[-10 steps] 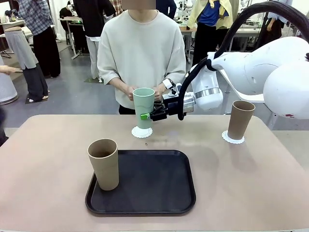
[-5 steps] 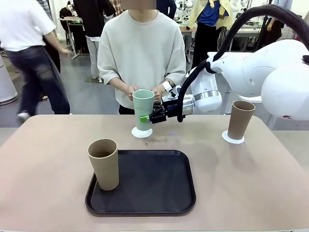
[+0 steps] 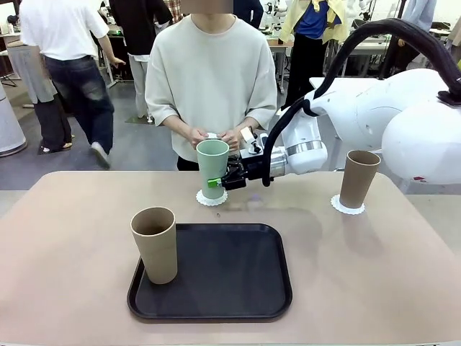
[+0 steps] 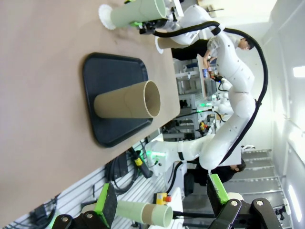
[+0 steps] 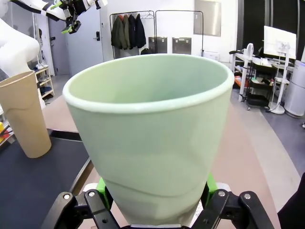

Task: Place coasters on the table and set cups on them.
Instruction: Take one Reusable plastic cup from the Flat Tray and place it on a coaster set by the human.

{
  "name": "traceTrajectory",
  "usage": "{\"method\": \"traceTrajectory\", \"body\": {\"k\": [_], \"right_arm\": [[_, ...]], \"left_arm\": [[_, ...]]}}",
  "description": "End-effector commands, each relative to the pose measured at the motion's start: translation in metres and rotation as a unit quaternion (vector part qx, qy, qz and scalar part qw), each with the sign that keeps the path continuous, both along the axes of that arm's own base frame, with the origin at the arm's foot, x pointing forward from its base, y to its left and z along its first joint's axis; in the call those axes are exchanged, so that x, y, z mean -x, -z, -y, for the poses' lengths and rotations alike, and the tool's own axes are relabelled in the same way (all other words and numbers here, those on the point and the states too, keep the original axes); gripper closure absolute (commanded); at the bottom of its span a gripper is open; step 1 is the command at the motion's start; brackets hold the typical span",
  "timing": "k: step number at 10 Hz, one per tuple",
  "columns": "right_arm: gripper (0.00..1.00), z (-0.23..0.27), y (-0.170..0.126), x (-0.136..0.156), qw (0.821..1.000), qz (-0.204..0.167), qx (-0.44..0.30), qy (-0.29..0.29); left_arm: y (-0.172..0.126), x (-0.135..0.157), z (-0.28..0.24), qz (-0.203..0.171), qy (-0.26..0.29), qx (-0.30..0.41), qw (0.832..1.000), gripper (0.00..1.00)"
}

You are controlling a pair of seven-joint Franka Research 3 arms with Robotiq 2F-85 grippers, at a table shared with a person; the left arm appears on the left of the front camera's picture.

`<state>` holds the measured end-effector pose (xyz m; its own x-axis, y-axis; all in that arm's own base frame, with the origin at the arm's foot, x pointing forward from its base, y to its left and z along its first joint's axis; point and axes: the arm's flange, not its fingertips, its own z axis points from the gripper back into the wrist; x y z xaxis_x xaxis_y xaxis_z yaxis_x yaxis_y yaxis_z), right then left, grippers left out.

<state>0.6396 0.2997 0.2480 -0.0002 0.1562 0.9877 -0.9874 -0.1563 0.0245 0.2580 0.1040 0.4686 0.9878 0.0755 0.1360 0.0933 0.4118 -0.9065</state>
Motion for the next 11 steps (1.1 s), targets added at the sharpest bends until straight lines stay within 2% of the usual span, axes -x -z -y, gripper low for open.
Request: {"method": "traceTrajectory", "body": {"k": [1,6,11], "right_arm": [[0.17,-0.007,0.005,-0.01,1.0,0.009,-0.009,0.012],[0.17,-0.014,0.015,-0.024,1.0,-0.013,-0.012,0.018],[0.17,-0.013,0.016,-0.026,1.0,-0.016,-0.009,0.022]], "left_arm": [[-0.001,0.001,-0.001,0.005,0.001,0.006,1.0,0.0],[-0.001,0.001,-0.001,0.005,0.001,0.006,1.0,0.0],[-0.001,0.001,-0.001,0.005,0.001,0.006,1.0,0.0]]}}
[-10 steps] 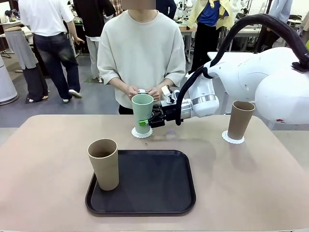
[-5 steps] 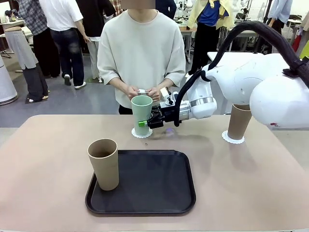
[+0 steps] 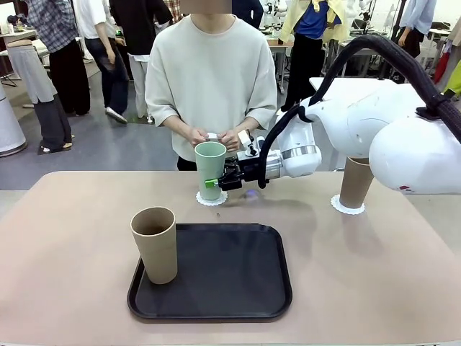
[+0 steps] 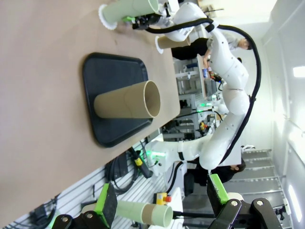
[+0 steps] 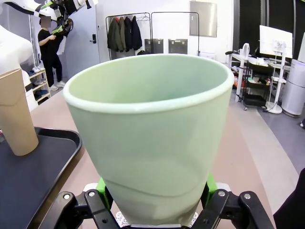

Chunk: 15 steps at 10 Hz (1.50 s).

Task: Place coasters on the table and set cups on them.
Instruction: Take one Reusable plastic cup from the Flat Tray and place it on a coaster set by the human.

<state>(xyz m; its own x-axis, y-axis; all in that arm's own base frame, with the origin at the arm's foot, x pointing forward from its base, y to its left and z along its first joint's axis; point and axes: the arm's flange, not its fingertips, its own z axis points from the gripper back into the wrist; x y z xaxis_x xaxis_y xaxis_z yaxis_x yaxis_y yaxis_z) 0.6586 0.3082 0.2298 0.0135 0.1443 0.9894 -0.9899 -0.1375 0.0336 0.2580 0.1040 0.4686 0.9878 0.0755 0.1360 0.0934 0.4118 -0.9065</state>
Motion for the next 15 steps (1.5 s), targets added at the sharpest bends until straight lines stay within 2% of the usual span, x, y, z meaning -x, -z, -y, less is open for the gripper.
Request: {"method": "traceTrajectory", "body": {"k": [1,14,15], "right_arm": [[0.17,-0.004,-0.003,-0.007,1.0,-0.013,0.002,0.012],[0.17,0.008,0.001,0.0,0.997,-0.046,0.058,0.009],[0.0,0.008,0.001,0.0,0.996,-0.055,0.066,0.009]], "left_arm": [[-0.001,0.001,-0.001,0.005,0.001,0.006,1.0,0.0],[-0.001,0.001,-0.001,0.005,0.001,0.006,1.0,0.0],[-0.001,0.001,-0.001,0.005,0.001,0.006,1.0,0.0]]}}
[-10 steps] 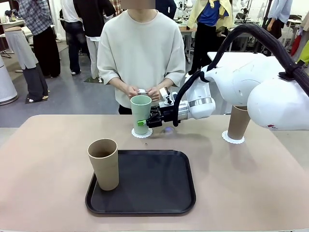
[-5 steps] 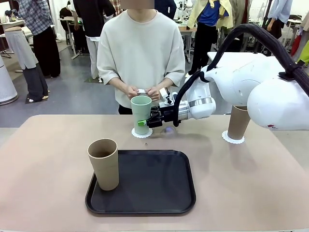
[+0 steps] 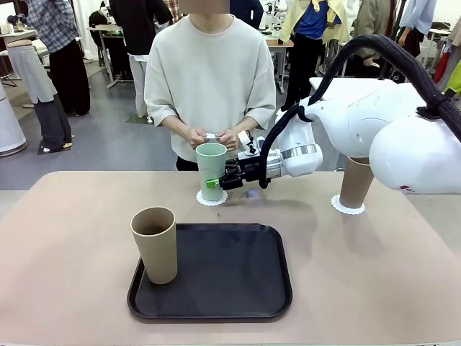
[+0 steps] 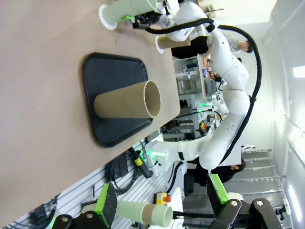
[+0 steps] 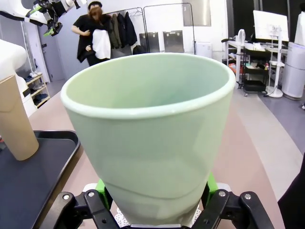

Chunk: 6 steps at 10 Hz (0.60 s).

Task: Place coasters on the table and set cups on them.
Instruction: Take one Reusable plastic cup from the Flat Tray and place it on a coaster set by the human.

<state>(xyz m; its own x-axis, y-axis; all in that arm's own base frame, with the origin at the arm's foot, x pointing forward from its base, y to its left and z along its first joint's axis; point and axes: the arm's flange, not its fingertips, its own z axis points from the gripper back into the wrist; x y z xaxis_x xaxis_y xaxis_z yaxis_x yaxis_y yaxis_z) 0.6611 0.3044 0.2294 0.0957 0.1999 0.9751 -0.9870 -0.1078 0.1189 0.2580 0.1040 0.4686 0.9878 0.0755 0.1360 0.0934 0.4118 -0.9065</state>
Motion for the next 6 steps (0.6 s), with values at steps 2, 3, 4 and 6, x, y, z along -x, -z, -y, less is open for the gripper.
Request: {"method": "traceTrajectory", "body": {"k": [2,3,4,6], "right_arm": [[0.0,0.0046,0.0001,0.0026,0.998,-0.025,0.048,-0.007],[0.0,0.005,-0.0003,0.0025,0.998,-0.031,0.056,-0.007],[0.0,0.0055,-0.0008,0.0035,0.997,-0.034,0.07,-0.005],[0.0,0.0068,-0.0016,0.0041,0.994,-0.038,0.102,-0.004]], "left_arm": [[-0.0009,0.0009,-0.0012,0.005,0.001,0.006,1.0,0.0],[-0.0009,0.0009,-0.0012,0.005,0.001,0.006,1.0,0.0],[-0.0009,0.0009,-0.0012,0.005,0.001,0.006,1.0,0.0],[-0.0009,0.0009,-0.0012,0.005,0.001,0.006,1.0,0.0]]}}
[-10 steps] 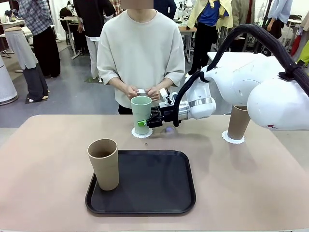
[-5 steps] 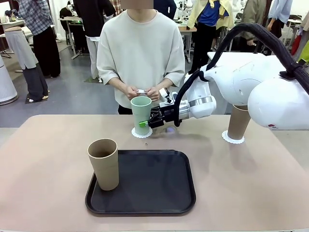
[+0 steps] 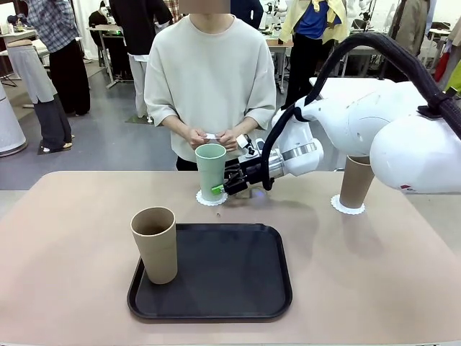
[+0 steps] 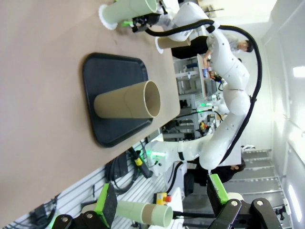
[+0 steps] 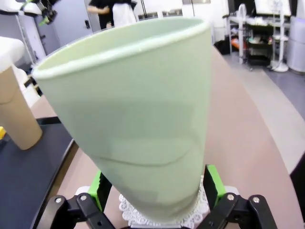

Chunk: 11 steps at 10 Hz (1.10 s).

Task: Place coasters on the table and set cups on them.
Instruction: Take one Reusable plastic cup from the Flat Tray and place it on a coaster set by the human.

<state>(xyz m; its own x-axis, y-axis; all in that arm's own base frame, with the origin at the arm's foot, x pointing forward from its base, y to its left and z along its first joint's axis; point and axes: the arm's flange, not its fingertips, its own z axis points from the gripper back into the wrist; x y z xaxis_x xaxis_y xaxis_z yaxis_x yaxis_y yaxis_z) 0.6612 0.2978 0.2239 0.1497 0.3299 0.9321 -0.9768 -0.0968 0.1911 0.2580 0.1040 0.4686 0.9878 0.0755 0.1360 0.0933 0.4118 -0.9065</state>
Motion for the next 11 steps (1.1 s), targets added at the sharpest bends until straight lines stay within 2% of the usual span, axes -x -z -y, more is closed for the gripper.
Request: {"method": "traceTrajectory", "body": {"k": [1,3,5,9,11], "right_arm": [[0.0,0.001,-0.008,0.004,0.999,-0.009,0.049,-0.001],[0.0,0.003,-0.011,0.006,0.997,-0.008,0.079,-0.002],[0.0,0.009,-0.02,0.007,0.995,0.008,0.104,-0.001],[0.0,0.04,-0.053,0.011,0.988,0.041,0.145,0.019],[0.0,0.062,-0.077,0.021,0.98,0.052,0.188,0.034]], "left_arm": [[-0.001,0.001,-0.001,0.005,0.001,0.006,1.0,0.0],[-0.001,0.001,-0.001,0.005,0.001,0.006,1.0,0.0],[-0.001,0.001,-0.001,0.005,0.001,0.006,1.0,0.0],[-0.001,0.001,-0.001,0.005,0.001,0.006,1.0,0.0],[-0.001,0.001,-0.001,0.005,0.001,0.006,1.0,0.0]]}}
